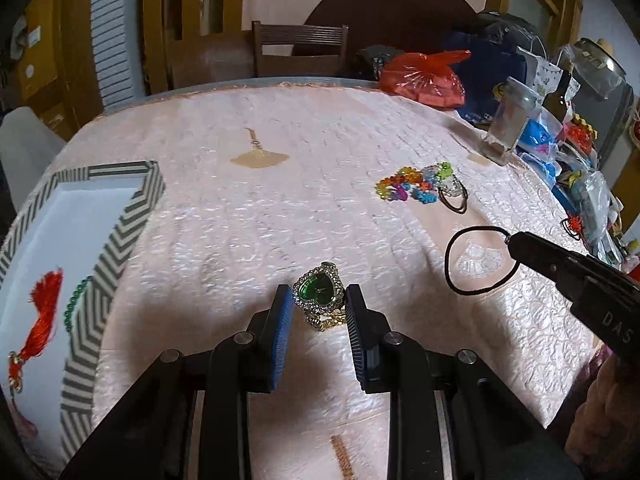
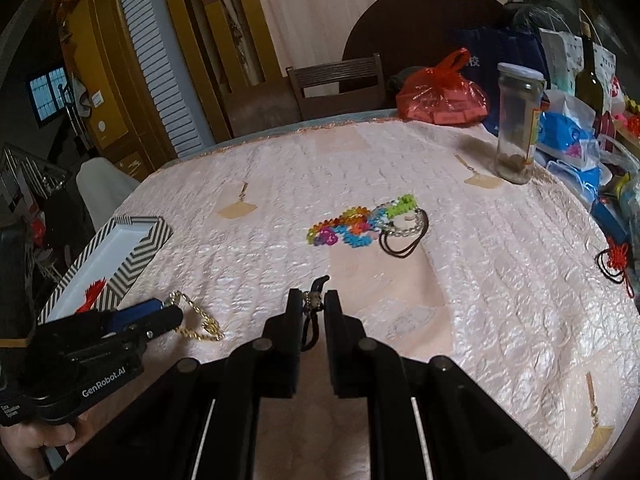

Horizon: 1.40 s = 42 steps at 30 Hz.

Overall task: Organize jewelry
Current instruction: 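Carry the green heart pendant and black hair tie over the white tray with both tools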

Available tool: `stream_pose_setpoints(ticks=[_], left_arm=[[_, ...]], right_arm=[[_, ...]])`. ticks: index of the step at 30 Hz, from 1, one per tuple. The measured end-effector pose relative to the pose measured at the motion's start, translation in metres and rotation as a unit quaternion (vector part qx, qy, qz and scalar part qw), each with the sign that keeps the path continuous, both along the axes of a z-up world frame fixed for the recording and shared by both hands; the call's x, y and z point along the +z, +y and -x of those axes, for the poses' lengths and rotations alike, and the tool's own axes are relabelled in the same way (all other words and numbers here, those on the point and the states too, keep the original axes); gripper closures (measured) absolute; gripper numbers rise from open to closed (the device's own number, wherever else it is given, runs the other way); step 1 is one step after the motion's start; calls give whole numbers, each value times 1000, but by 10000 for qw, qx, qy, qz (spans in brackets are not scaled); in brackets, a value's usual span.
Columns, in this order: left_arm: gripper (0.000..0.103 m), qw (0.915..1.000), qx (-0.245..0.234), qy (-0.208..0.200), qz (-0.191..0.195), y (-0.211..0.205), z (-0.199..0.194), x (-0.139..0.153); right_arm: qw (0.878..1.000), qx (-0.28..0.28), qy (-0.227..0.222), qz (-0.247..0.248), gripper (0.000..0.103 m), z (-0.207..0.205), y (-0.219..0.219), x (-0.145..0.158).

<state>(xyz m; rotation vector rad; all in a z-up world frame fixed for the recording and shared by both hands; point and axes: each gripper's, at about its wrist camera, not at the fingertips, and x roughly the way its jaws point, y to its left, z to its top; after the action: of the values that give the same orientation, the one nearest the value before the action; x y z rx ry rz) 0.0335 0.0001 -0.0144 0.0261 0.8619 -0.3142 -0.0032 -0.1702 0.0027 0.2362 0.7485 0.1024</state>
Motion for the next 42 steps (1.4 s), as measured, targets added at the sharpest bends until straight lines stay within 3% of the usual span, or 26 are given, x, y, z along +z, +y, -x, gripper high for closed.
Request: stream_pose_setpoints(ticks=[11,27,42], left_arm=[[56,9994,278,-181,67,36,1,12],[56,9901,1246,-632,164,130,-2,46],[56,9729,2263,-428,-202,219,8,23]], right_arm=[[9995,207,36,249,92,-4,35,7],[9932,1024,-254,492,92,-34,133,43],[9779,1994,-461,416,92,-64,248,59]])
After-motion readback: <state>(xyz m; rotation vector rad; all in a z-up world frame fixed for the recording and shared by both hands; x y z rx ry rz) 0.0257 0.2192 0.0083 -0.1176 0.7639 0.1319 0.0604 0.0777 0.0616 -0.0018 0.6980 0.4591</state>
